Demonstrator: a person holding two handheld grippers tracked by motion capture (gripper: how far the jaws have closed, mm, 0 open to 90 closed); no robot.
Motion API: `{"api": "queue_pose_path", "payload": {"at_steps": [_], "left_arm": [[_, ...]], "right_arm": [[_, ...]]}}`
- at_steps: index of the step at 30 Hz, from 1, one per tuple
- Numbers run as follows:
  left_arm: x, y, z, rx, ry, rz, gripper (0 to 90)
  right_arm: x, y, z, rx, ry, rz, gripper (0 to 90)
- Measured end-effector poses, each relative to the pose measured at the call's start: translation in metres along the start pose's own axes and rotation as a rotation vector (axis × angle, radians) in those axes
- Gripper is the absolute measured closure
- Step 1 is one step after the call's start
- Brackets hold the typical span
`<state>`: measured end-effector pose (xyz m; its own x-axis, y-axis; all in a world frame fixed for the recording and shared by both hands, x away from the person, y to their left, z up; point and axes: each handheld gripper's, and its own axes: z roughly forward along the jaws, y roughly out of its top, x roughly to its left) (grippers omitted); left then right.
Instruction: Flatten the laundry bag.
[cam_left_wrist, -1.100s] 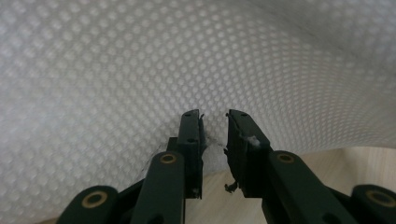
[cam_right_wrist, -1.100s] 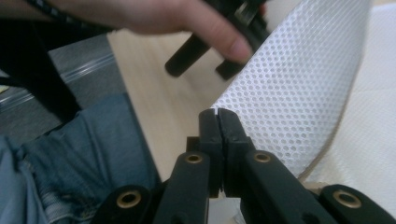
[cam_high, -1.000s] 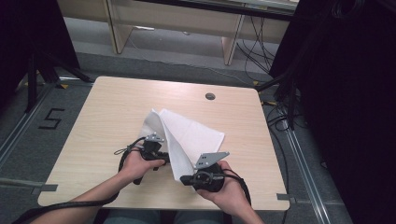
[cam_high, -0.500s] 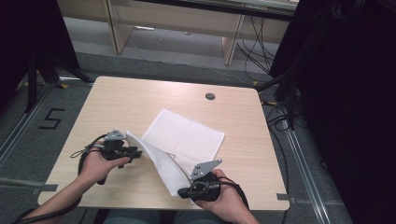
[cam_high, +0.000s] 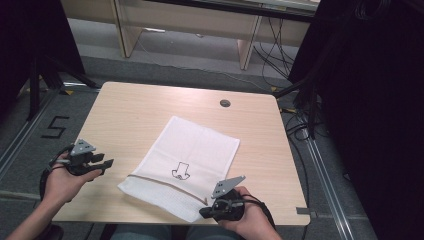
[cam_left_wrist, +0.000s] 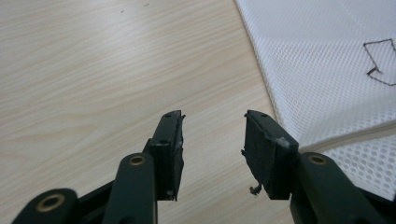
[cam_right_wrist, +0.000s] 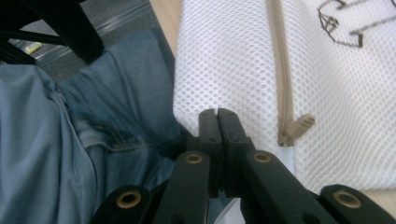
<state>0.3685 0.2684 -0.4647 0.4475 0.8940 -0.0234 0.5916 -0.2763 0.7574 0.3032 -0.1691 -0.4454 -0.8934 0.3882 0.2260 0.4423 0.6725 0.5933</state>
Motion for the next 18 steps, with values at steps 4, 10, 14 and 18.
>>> {"api": "queue_pose_path", "payload": {"at_steps": [4,10,14,18], "left_arm": [[-0.02,0.008,0.008,-0.043,-0.087,0.027,55.3],[-0.049,0.016,0.018,-0.015,-0.19,0.099,55.1],[-0.07,0.018,0.029,0.018,-0.278,0.157,55.3],[-0.084,0.015,0.038,0.062,-0.349,0.216,56.1]], "right_arm": [[-0.009,-0.007,-0.002,0.023,-0.032,0.03,90.0],[-0.023,-0.013,-0.002,0.051,-0.079,0.081,90.0],[-0.032,-0.015,-0.002,0.087,-0.108,0.097,90.0],[-0.041,-0.017,-0.004,0.117,-0.121,0.168,90.0]]}}
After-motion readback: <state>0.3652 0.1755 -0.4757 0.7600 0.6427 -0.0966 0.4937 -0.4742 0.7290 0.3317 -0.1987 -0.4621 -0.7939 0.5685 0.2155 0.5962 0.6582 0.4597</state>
